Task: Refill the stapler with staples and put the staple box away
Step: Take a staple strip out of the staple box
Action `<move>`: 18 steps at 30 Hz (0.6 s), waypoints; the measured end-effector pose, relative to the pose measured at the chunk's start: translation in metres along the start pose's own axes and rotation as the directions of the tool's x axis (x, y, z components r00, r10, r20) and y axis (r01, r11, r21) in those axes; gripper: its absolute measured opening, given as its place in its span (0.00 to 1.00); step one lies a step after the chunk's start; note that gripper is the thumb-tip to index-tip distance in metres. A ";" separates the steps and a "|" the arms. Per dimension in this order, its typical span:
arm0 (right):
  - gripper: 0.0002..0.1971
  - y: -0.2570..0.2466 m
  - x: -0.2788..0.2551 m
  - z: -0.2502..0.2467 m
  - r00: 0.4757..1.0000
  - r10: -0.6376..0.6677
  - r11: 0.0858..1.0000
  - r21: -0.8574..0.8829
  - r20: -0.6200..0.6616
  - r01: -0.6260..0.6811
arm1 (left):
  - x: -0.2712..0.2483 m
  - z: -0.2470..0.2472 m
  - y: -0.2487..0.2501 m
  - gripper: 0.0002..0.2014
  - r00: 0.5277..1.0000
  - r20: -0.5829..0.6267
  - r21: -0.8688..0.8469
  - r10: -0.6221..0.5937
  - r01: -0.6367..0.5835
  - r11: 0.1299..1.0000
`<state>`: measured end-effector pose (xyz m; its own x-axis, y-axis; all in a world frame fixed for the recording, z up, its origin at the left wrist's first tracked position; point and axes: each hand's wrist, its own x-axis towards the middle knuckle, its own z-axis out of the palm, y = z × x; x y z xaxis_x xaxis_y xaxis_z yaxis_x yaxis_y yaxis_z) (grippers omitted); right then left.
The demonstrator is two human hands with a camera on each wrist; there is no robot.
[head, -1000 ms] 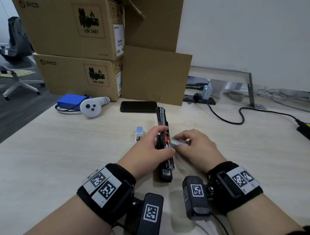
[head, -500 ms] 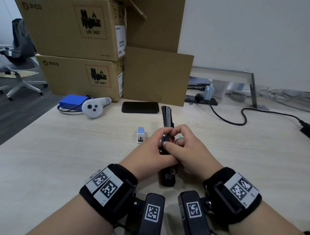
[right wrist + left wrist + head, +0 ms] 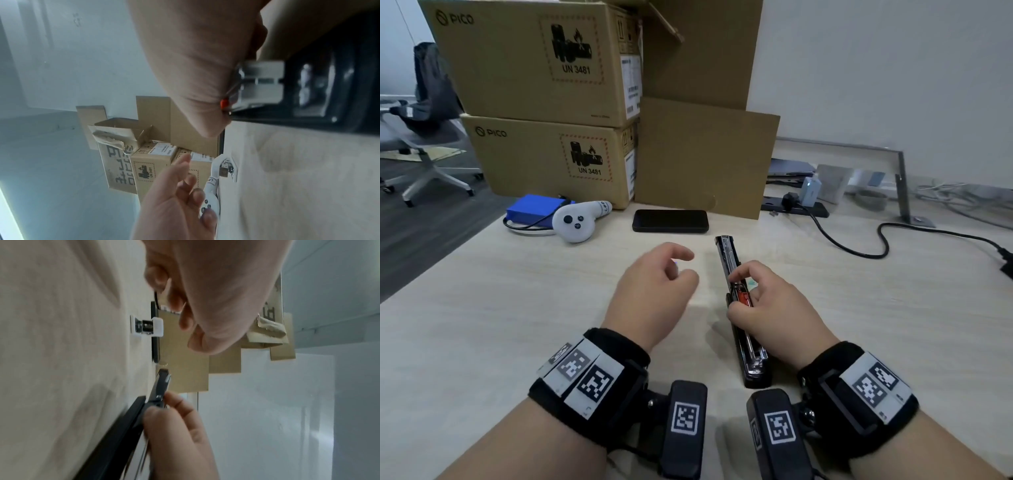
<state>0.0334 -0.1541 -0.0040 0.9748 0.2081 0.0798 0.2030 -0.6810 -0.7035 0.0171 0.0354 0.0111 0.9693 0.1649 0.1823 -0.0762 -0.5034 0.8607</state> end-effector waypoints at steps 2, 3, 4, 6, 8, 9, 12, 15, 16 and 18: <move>0.15 0.000 0.001 0.000 1.000 0.013 0.998 -0.056 0.014 -0.012 | 0.007 -0.003 -0.006 0.14 0.995 -0.101 0.103 -0.024 0.035 0.994; 0.15 0.000 0.002 0.001 1.000 0.020 0.997 -0.073 0.013 -0.019 | 0.009 -0.003 -0.008 0.16 0.993 -0.101 0.168 -0.056 0.073 0.983; 0.14 0.000 0.002 0.001 1.000 0.028 0.996 -0.080 0.008 -0.027 | 0.010 -0.003 -0.010 0.18 0.992 -0.077 0.232 -0.100 0.115 0.966; 0.14 -0.001 0.002 0.002 0.999 0.043 0.996 -0.075 0.004 -0.043 | 0.010 0.000 -0.013 0.23 0.984 -0.018 0.312 -0.175 0.172 0.934; 0.14 -0.001 0.003 0.002 0.998 0.057 0.997 -0.047 0.007 -0.056 | 0.010 0.003 -0.014 0.25 0.979 0.017 0.340 -0.203 0.186 0.922; 0.14 -0.001 0.002 0.002 0.998 0.060 0.998 -0.033 0.011 -0.059 | 0.009 0.004 -0.015 0.24 0.978 0.022 0.338 -0.206 0.186 0.922; 0.14 -0.001 0.002 0.002 0.998 0.047 0.999 -0.022 0.028 -0.047 | 0.009 0.006 -0.017 0.17 0.983 0.004 0.309 -0.181 0.171 0.936; 0.13 -0.001 0.002 0.001 0.999 0.039 0.999 0.003 -0.001 -0.039 | 0.011 0.008 -0.021 0.09 0.992 0.008 0.225 -0.125 0.120 0.967; 0.12 -0.001 0.002 0.001 0.999 0.032 0.999 0.023 -0.037 -0.032 | 0.011 0.009 -0.021 0.09 0.995 0.010 0.139 -0.095 0.093 0.986; 0.09 -0.001 0.002 -0.001 0.989 -0.007 0.995 0.095 -0.147 0.021 | 0.008 0.010 -0.016 0.11 0.999 0.020 -0.066 -0.036 0.037 0.997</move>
<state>0.0350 -0.1538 -0.0018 0.9763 0.1077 0.1877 0.2141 -0.6069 -0.7654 0.0289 0.0364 -0.0062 0.9758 0.1659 0.1421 -0.0558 -0.4396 0.8965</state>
